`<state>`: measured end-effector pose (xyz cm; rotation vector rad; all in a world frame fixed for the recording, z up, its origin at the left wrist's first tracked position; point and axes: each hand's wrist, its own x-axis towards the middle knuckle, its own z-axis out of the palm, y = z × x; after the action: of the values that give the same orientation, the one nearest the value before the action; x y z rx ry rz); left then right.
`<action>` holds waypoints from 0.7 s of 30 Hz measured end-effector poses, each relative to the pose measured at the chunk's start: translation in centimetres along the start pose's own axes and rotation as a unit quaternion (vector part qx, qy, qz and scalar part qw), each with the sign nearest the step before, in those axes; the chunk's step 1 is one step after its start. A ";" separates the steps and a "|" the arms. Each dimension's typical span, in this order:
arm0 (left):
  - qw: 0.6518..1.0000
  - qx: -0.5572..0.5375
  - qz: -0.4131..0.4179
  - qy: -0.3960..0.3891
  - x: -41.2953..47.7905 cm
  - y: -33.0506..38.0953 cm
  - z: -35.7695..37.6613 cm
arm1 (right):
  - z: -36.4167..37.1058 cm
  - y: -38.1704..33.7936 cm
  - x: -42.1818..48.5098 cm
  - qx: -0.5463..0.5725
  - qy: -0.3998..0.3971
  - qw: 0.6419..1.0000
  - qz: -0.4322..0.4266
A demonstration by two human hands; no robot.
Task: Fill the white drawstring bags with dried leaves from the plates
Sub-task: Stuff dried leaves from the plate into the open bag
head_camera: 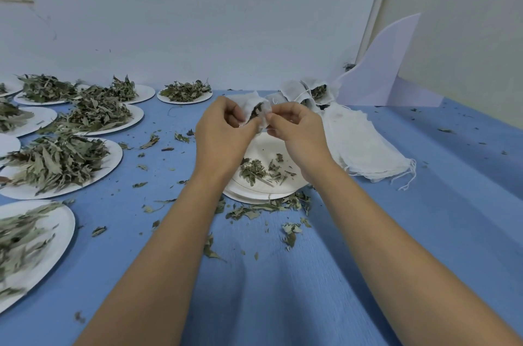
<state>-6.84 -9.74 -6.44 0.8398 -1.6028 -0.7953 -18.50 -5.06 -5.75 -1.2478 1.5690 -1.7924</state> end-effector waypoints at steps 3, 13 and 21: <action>0.999 -0.016 -0.038 -0.011 0.2 -0.1 0.0 | 0.0 0.1 0.0 -0.044 0.031 0.998 -0.013; 0.998 -0.027 -0.058 -0.013 0.4 0.0 -0.5 | 0.2 0.0 0.0 -0.117 -0.057 0.991 -0.005; 0.989 -0.071 -0.092 -0.090 0.3 -0.2 -0.7 | 1.3 -0.3 0.7 -0.218 -0.011 0.973 -0.071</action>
<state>-6.15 -10.15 -6.29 0.8394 -1.6196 -1.1301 -17.65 -6.25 -5.36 -1.6050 1.9751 -1.5537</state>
